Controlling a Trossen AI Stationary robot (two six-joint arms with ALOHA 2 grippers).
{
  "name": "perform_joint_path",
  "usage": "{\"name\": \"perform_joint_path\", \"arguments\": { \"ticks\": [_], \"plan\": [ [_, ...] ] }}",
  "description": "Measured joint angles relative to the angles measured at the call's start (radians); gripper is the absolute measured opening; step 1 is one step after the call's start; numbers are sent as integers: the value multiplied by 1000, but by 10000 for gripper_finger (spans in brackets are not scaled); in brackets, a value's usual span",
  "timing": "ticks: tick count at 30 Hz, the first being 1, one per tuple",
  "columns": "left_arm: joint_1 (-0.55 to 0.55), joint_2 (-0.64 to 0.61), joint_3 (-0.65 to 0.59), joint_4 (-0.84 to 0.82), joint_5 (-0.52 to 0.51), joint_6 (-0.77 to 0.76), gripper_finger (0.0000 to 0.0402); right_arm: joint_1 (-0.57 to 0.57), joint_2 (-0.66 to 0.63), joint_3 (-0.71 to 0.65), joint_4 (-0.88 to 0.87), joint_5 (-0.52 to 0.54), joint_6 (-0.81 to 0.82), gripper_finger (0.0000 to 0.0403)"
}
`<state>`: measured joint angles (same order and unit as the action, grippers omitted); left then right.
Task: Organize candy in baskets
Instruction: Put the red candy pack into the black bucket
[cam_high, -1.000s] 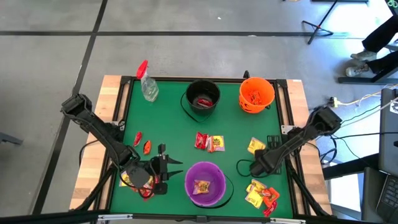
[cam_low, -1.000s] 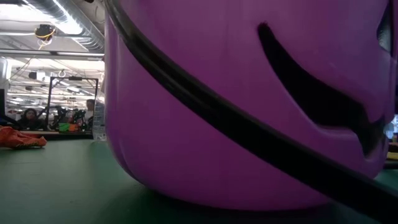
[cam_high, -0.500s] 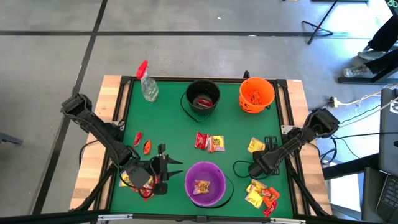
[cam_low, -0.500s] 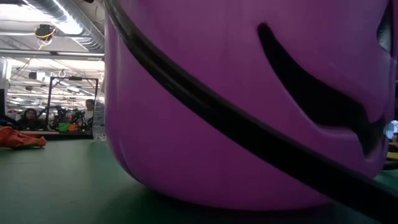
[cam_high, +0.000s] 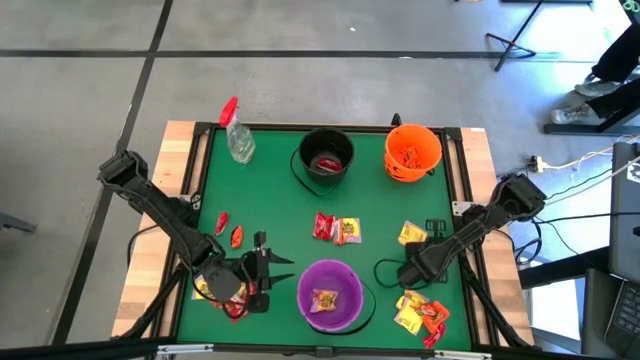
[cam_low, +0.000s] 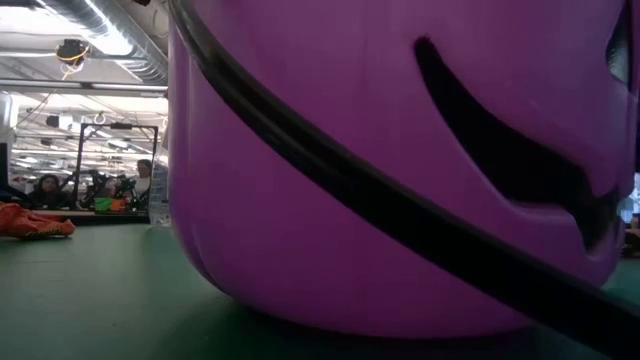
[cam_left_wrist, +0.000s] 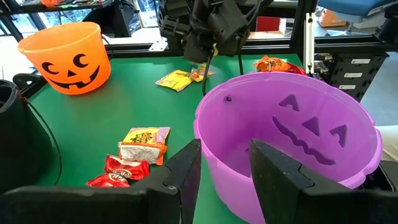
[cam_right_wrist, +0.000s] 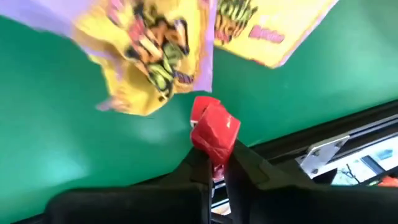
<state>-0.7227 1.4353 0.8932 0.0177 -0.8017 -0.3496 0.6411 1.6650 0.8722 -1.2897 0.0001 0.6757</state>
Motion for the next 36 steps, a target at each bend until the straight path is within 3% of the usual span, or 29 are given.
{"name": "perform_joint_path", "arguments": {
  "ticks": [12,19,23,28,32,36],
  "plan": [
    [0,0,0,0,-1,0,126,-11,-1,304,-217,377,51,20],
    [0,0,0,0,-1,-4,126,-66,-1,539,-149,717,-42,23],
    [0,0,0,0,-1,-7,126,-117,-2,647,-28,824,-204,23],
    [0,0,0,0,-1,-7,126,-232,-2,698,218,774,-467,23],
    [0,0,0,0,-1,-7,126,-367,-8,699,371,599,-657,23],
    [0,0,0,-1,-1,-7,126,-572,-46,698,429,464,-722,23]
  ]
}}
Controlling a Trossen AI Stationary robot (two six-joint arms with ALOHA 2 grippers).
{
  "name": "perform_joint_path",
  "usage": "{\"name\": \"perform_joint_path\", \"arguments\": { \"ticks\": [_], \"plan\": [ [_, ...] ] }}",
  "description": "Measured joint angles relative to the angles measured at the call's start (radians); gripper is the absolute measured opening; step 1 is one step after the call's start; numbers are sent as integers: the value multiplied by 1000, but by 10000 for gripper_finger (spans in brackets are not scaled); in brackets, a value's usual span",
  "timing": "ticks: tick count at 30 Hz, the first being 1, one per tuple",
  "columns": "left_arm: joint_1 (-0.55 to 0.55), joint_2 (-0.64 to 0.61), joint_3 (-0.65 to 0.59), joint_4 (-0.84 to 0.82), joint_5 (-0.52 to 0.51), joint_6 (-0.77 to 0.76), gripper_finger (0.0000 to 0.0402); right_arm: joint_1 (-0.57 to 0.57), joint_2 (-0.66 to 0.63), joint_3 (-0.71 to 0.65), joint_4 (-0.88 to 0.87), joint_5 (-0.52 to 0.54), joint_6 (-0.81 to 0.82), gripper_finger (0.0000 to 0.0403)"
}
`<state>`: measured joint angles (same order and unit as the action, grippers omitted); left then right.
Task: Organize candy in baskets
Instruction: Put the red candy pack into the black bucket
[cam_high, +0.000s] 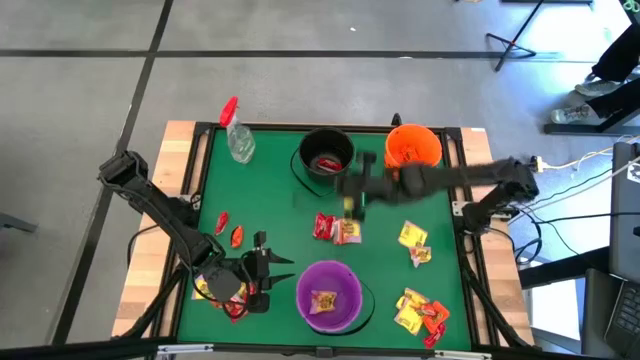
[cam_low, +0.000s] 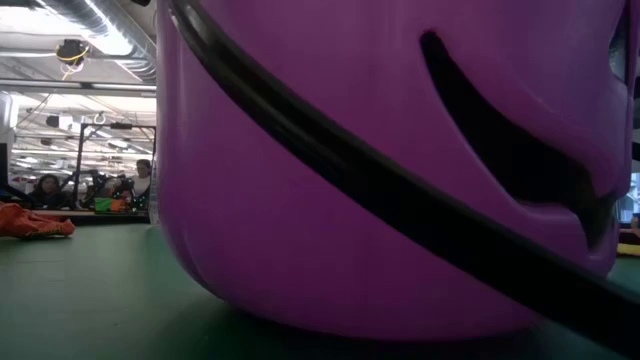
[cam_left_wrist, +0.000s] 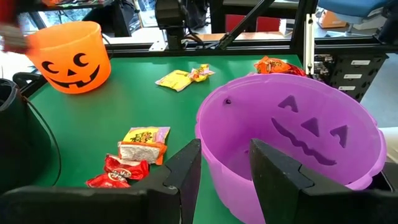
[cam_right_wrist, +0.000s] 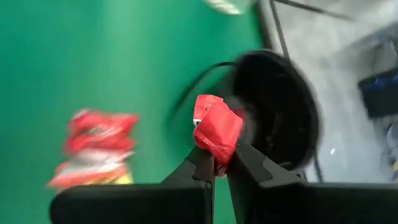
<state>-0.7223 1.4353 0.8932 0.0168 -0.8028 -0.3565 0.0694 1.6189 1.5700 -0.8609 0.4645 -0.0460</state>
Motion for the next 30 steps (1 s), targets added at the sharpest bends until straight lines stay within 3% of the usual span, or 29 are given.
{"name": "perform_joint_path", "arguments": {
  "ticks": [6,11,16,24,30],
  "plan": [
    [2,0,0,-5,-2,14,126,-320,-26,0,204,-361,-29,23],
    [3,0,0,-3,-5,17,126,-477,-14,-73,377,-604,4,23],
    [3,0,0,-3,-5,18,126,-534,-13,-156,418,-623,24,23],
    [4,0,0,-2,-7,18,126,-534,-13,-243,454,-642,11,29],
    [11,0,0,0,-18,17,126,-535,-28,-242,448,-625,14,106]
  ]
}}
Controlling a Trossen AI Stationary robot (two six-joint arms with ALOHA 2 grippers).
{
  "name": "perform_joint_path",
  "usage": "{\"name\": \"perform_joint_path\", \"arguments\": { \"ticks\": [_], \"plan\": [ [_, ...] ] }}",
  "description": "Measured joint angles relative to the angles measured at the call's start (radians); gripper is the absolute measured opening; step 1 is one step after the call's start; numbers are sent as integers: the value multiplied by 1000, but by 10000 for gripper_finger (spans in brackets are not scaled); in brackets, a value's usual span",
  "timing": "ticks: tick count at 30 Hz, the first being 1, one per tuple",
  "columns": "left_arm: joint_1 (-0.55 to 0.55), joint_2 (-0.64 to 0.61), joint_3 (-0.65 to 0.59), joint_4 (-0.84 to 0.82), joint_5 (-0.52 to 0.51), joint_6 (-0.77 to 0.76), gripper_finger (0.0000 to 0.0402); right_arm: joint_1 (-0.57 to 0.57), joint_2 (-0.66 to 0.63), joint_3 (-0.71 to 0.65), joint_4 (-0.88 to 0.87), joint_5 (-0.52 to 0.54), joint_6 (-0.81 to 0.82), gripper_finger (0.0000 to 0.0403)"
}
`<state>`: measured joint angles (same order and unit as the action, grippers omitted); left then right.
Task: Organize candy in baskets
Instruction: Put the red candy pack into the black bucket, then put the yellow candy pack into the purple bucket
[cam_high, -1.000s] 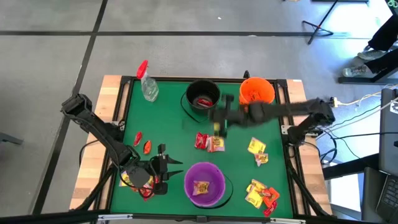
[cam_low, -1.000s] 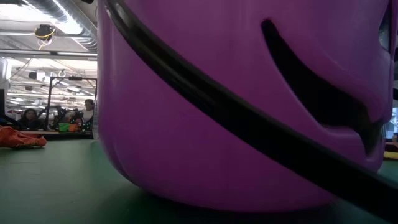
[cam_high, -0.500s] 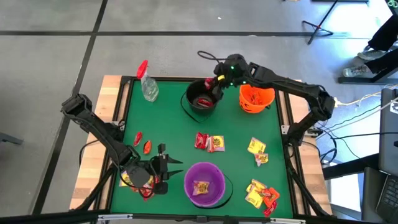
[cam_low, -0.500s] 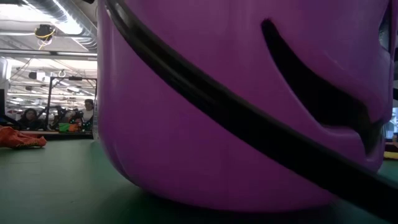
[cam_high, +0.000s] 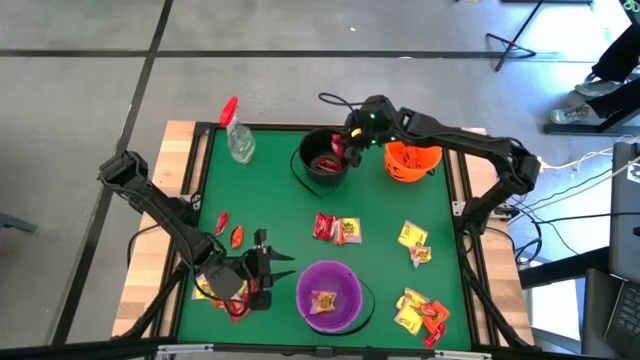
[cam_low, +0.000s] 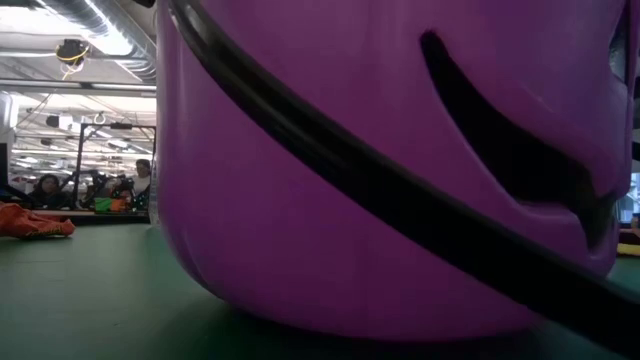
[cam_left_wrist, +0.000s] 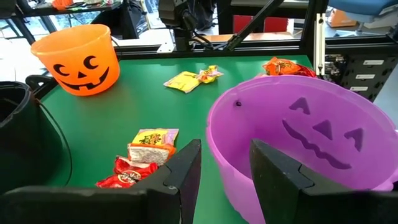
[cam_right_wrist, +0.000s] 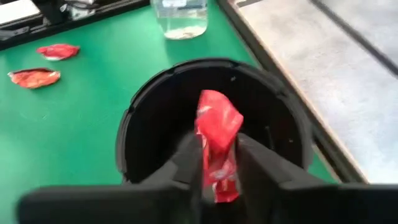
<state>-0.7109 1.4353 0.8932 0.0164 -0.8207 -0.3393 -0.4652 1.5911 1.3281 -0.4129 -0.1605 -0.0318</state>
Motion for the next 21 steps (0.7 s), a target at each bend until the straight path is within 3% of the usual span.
{"name": "perform_joint_path", "arguments": {
  "ticks": [4,9,12,15,18,21],
  "plan": [
    [0,0,0,0,0,-7,126,0,-6,46,-69,43,4,174],
    [-1,0,0,0,0,-21,126,12,-6,209,-395,-3,8,222],
    [-1,0,0,0,0,-21,126,65,-7,311,-653,-32,14,226],
    [0,0,0,0,-8,-21,126,187,-22,346,-858,20,52,221],
    [0,1,0,0,-9,-31,126,337,-65,325,-934,100,111,213],
    [-1,12,0,0,-7,-48,126,451,-145,290,-897,92,184,206]
  ]
}}
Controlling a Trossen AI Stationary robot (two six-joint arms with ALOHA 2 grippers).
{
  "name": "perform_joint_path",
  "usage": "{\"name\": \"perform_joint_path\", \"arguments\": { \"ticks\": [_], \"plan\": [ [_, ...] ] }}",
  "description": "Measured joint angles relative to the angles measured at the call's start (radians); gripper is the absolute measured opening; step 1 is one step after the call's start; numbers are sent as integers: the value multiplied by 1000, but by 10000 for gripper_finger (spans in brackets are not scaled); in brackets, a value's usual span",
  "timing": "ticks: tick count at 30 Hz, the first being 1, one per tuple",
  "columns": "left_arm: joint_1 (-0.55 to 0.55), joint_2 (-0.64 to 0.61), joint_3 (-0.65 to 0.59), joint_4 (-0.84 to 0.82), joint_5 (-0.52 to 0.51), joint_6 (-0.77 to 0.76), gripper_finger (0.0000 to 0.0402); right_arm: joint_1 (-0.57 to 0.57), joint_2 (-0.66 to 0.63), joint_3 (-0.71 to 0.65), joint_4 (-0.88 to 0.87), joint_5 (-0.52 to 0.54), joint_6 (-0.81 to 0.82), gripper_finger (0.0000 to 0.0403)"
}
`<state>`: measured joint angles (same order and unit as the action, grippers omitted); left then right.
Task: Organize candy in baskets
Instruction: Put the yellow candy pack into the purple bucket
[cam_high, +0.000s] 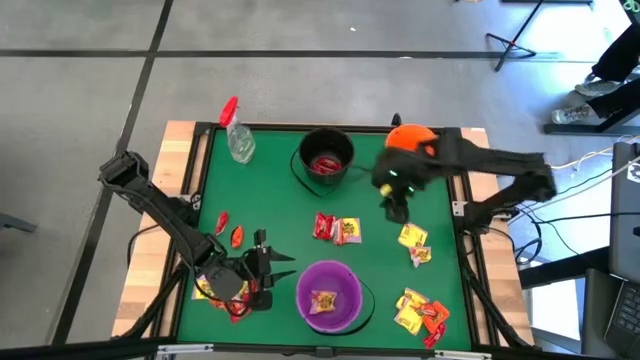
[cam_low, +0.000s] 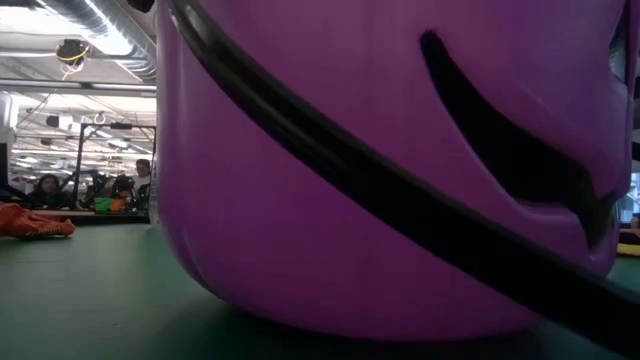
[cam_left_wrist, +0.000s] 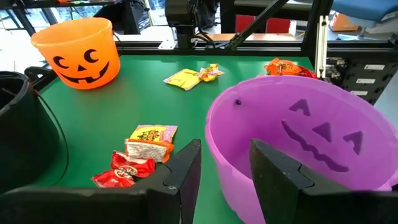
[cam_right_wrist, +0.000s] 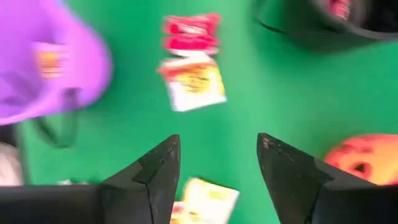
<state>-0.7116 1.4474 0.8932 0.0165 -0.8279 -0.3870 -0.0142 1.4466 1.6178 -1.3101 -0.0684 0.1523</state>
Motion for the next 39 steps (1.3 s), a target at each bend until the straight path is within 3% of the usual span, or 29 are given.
{"name": "perform_joint_path", "arguments": {
  "ticks": [5,10,14,17,23,30,39],
  "plan": [
    [0,20,0,0,0,-5,126,95,-239,-148,189,86,156,202],
    [8,21,0,2,-1,-5,126,181,-510,-463,426,198,372,202],
    [15,21,0,3,1,-6,126,280,-671,-760,539,179,578,202],
    [15,21,0,3,0,-5,126,348,-738,-909,549,142,727,202],
    [20,21,0,3,2,-5,126,507,-714,-1009,550,131,908,202],
    [26,21,0,4,4,-7,126,638,-532,-1008,535,139,962,202],
    [26,21,0,4,8,-24,126,669,-260,-1008,523,105,1072,202]
  ]
}}
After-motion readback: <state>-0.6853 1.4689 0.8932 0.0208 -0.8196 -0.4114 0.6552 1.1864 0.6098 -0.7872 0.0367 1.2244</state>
